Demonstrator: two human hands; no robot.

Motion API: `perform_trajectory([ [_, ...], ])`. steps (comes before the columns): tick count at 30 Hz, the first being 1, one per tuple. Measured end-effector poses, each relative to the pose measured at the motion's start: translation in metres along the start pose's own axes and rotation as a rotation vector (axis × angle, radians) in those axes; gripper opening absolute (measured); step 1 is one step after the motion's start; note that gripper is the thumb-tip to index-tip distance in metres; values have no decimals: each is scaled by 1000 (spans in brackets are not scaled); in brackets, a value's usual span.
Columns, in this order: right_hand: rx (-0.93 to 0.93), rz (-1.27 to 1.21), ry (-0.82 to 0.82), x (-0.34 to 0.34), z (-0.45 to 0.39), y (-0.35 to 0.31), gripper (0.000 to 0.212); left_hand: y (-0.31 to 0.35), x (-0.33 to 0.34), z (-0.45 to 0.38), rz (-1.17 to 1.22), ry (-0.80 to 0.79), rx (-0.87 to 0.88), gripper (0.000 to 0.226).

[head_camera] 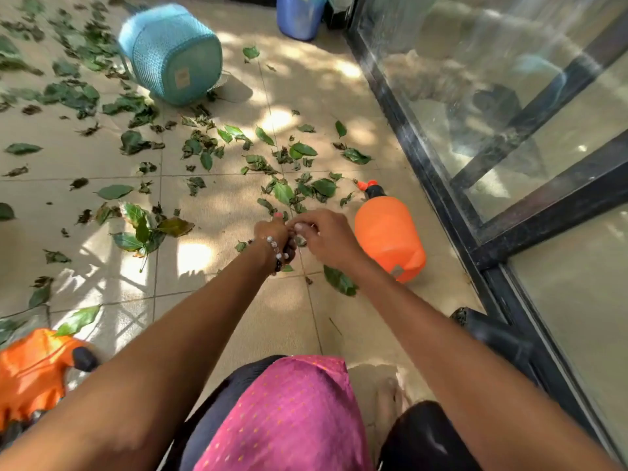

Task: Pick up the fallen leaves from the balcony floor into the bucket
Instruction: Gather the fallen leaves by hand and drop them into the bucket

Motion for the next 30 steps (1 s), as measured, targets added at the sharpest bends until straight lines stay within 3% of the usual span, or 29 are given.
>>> perform_trajectory([
  [2, -23, 88, -42, -21, -1, -7, 20, 16, 5, 5, -12, 19, 27, 42],
  [6, -67, 356, -274, -38, 1, -9, 19, 40, 33, 15, -141, -32, 1, 37],
  [11, -92, 417, -382, -37, 7, 12, 21, 72, 62, 17, -223, -91, 76, 37],
  [13, -74, 361, -353, -23, 6, 31, 22, 71, 65, 8, -208, -73, 102, 34],
  [17, 75, 262, -253, 28, 4, 94, 21, 0, 56, -23, -94, 12, -27, 32],
  [19, 135, 307, -230, 57, 11, 124, 20, -40, 44, -42, -75, 78, -51, 49],
  [21, 97, 429, -201, 84, 25, 139, 22, -72, 32, -56, -35, 133, -66, 37],
  [26, 166, 537, -34, 117, 63, 176, 66, -117, 19, -75, 123, 154, -57, 52],
  [30, 311, 522, 61, 114, 64, 197, 69, -120, 18, -78, 253, 128, -44, 50],
])
Point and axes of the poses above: each hand's wrist, its own z-axis away from the middle knuckle, its own x-axis out of the palm, y = z × x, the point moved 10 cm from there along -z, towards the middle knuckle, and after that the axes turned 10 degrees about -y, right-handed, at the moved point
